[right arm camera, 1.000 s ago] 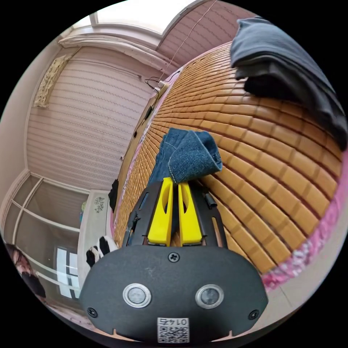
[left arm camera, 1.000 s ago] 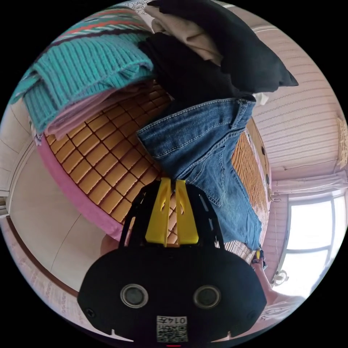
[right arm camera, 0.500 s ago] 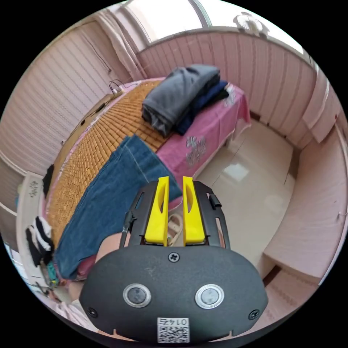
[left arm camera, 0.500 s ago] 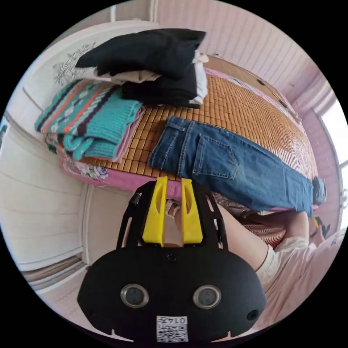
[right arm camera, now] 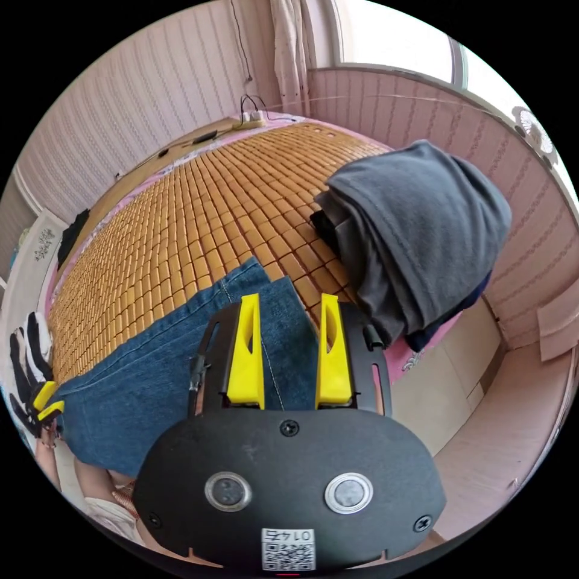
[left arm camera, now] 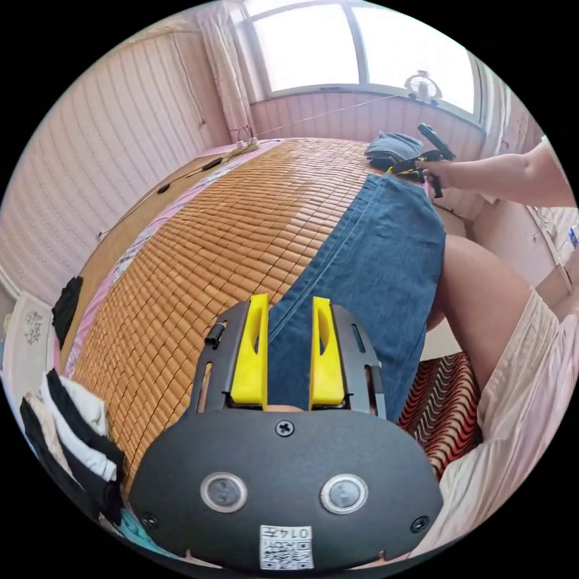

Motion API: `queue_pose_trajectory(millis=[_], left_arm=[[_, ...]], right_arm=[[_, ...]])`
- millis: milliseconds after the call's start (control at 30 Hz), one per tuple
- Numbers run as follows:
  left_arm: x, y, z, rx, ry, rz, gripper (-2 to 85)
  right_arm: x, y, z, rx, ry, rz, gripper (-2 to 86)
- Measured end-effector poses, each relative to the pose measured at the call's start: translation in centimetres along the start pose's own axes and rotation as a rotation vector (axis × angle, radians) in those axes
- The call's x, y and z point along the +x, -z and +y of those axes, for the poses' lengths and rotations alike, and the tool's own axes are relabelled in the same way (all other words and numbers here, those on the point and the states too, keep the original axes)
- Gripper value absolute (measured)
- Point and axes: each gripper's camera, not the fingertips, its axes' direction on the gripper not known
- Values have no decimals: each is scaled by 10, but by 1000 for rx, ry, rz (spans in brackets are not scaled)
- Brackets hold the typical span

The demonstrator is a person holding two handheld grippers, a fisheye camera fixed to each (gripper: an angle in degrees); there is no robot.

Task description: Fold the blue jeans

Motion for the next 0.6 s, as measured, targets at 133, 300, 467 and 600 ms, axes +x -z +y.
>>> queue_pose_trajectory(millis=[133, 300, 467, 600], left_arm=[[48, -109, -58, -76, -48, 76, 139], [56, -187, -76, -236, -16, 221, 65], [58, -188, -74, -220, -12, 218, 11], [51, -151, -68, -150, 18, 235, 4]], right_arm=[[0, 2, 12, -14, 32, -106, 69], [-4, 58, 42, 107, 77, -146, 17], [-23, 146, 66, 281, 194, -169, 8], [-41, 155, 39, 227, 230, -200, 7]])
